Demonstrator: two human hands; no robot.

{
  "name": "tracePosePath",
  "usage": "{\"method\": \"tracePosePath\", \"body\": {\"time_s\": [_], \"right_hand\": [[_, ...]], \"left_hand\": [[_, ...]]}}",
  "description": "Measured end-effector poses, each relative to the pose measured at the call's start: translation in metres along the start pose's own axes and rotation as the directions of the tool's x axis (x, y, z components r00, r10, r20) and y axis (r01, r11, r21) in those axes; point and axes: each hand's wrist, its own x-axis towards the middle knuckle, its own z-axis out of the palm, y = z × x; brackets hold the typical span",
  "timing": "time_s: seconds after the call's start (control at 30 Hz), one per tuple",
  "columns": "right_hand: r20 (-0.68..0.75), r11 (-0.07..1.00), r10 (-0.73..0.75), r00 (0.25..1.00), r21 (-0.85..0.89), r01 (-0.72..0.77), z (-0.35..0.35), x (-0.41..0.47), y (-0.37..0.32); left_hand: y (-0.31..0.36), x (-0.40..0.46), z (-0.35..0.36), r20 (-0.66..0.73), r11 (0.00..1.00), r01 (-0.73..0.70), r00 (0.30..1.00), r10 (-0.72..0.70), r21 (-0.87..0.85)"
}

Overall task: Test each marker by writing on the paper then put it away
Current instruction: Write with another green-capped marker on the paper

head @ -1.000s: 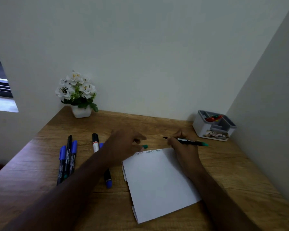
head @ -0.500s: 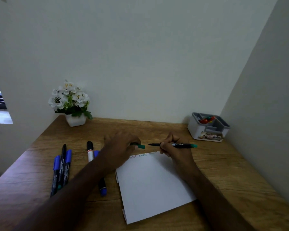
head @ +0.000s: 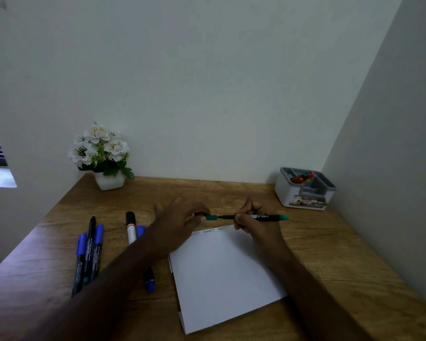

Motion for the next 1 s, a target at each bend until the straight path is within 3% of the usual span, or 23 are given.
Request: {"method": "tracePosePath", "body": {"time_s": [0.17,0.37,0.63,0.83,1.0], "right_hand": [[0.077,0.999,0.011,0.997,-0.046,-0.008,0.004,-0.002,-0.003],[0.122,0.996,0.068,0.99,-0.071,-0.06,0.002,-0.001,-0.009],[0.18,0.996,0.092,0.979,0.001,-0.094,-0.001,0.001,-0.011],[0.17,0.997,0.074,0.983,0.017,-0.078,-0.005,0.0,-0.01],[0.098,0.998,0.045,0.994,0.027,-0.048,0.002,0.0,-0.005]], "left_hand": [[0.009,0.0,0.002,0.03,0.997,-0.064,0.997,0.065,-0.043],[0.009,-0.001,0.004,0.03,0.952,-0.15,0.986,0.164,-0.268],[0.019,-0.003,0.002,-0.086,0.934,-0.215,0.976,0.199,-0.284],[0.028,-0.004,0.001,-0.093,0.927,-0.182,0.983,0.16,-0.327],[0.043,0.0,0.006,-0.165,0.864,-0.066,0.986,-0.021,-0.498]]}}
